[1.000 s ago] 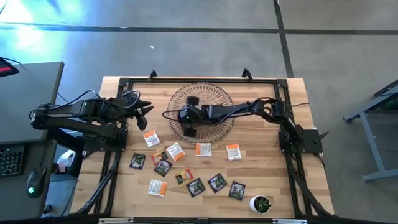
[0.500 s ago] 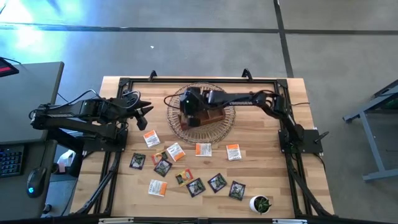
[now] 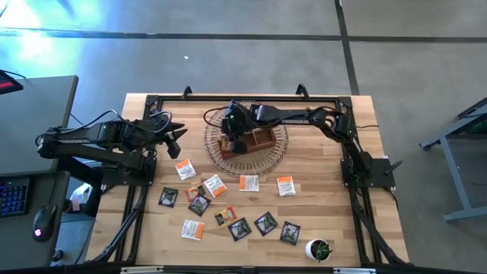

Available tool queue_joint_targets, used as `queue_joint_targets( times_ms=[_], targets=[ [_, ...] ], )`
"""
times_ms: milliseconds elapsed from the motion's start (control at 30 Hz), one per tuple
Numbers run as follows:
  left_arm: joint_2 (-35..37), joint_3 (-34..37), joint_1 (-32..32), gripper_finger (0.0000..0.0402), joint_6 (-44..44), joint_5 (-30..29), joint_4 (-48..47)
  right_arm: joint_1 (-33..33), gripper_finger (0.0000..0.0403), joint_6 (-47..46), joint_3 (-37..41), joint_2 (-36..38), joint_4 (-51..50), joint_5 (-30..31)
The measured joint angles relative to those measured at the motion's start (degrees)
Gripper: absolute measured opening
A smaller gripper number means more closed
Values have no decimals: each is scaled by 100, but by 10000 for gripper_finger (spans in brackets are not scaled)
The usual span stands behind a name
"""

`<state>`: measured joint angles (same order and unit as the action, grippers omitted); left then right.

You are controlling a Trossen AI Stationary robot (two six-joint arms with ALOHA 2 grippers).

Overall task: Pick & Place Tea
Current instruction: Put the yellow tea bag into the left section of the wooden organizer

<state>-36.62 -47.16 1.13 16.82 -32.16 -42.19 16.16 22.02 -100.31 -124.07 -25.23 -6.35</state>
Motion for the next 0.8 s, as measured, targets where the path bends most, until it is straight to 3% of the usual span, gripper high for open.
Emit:
queue_joint_targets(
  times_ms=[200, 400, 800],
  targets=[
    [1, 0, 2, 94, 0, -3, 2, -2, 134, 0, 0, -64, -16, -589],
    [1, 0, 1, 94, 0, 0, 4, -6, 133, -4, 0, -192, -70, -310],
    [1, 0, 2, 94, 0, -48, 4, -4, 125, 132, 0, -205, -63, -411]
  ],
)
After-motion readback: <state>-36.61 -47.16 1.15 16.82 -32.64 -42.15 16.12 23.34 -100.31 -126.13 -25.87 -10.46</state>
